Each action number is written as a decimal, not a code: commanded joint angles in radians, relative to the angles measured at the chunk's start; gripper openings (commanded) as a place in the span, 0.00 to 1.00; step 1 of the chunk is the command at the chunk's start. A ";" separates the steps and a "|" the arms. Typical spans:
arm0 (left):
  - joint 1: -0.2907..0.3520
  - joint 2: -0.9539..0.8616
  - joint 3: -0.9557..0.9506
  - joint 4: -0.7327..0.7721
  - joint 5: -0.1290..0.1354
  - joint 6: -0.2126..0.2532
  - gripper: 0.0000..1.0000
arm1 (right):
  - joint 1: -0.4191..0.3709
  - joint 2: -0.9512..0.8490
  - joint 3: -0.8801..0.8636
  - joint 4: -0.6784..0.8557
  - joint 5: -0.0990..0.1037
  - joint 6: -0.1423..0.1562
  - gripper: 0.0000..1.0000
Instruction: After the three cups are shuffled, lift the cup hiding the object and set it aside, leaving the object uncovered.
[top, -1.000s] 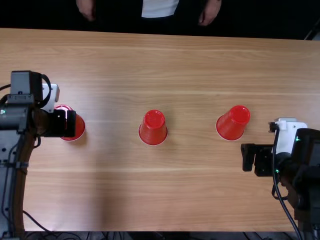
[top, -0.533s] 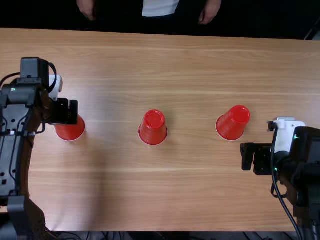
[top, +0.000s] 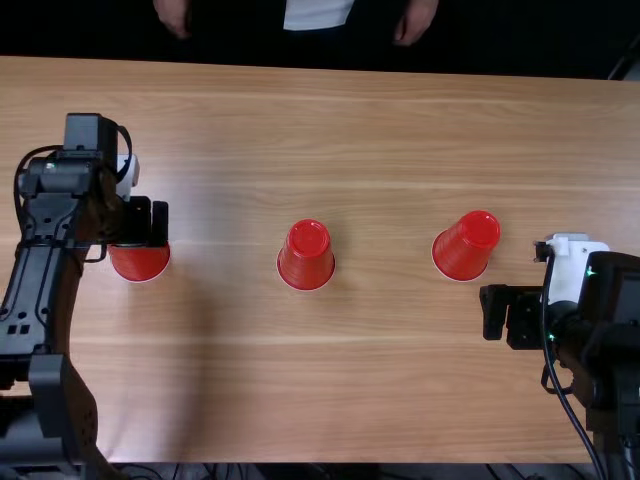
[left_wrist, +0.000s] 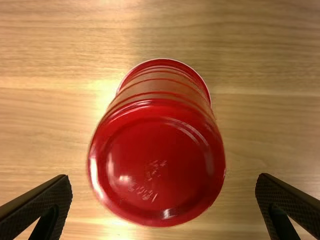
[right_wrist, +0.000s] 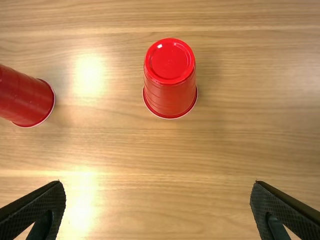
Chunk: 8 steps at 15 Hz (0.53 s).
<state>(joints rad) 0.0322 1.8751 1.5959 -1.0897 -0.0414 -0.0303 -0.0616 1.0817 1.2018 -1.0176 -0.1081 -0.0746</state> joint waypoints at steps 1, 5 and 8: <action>-0.009 0.038 0.033 0.000 0.001 -0.006 1.00 | -0.001 0.007 -0.011 0.004 0.003 0.006 1.00; -0.012 0.045 0.033 0.000 -0.021 -0.008 0.80 | -0.001 0.006 -0.011 0.004 0.001 0.008 1.00; -0.012 0.073 0.033 0.000 -0.049 -0.008 0.40 | -0.001 0.006 -0.011 0.004 0.003 0.008 1.00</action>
<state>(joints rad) 0.0315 1.9297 1.5959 -1.0897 -0.0742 -0.0307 -0.0616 1.0817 1.2018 -1.0172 -0.1089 -0.0727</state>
